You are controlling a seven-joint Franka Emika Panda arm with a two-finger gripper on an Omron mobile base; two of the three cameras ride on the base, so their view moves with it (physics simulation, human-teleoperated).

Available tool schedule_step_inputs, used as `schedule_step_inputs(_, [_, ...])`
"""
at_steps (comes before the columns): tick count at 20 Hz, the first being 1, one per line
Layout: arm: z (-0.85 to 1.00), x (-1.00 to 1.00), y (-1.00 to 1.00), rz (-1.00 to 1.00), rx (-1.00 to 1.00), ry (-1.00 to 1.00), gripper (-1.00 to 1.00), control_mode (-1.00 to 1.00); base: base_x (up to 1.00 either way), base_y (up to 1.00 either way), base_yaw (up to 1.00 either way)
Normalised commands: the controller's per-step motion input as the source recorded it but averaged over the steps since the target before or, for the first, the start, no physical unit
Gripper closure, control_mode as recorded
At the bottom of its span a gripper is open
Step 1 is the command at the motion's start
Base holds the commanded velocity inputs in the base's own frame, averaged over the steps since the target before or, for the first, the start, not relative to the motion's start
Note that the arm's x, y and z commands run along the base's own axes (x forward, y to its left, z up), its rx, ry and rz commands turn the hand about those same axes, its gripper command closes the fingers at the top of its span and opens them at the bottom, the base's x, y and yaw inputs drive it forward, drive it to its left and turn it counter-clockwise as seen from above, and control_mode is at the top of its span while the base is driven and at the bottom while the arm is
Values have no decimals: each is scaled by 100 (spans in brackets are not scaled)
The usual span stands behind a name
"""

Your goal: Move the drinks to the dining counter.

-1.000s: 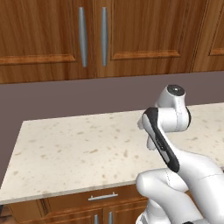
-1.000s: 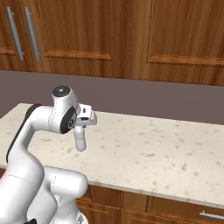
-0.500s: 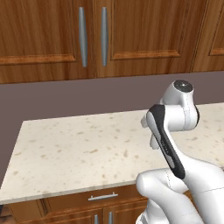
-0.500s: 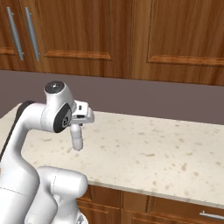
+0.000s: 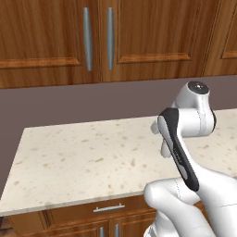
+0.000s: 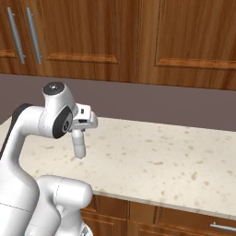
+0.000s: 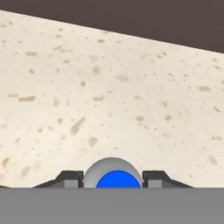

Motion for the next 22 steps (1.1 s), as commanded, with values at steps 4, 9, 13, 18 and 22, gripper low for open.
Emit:
schedule_step_inputs(4, [1, 0, 0, 0, 0, 0, 100, 100, -2, 0, 0])
schedule_step_inputs(9, [0, 0, 0, 0, 0, 0, 100, 100, -77, 0, -18])
schedule_step_inputs(13, [0, 0, 0, 0, 0, 0, 100, 100, -100, 0, -61])
schedule_step_inputs(18, [0, 0, 0, 0, 0, 0, 100, 100, -87, 1, -88])
schedule_step_inputs(22, [0, 0, 0, 0, 0, 0, 100, 100, -53, 0, -97])
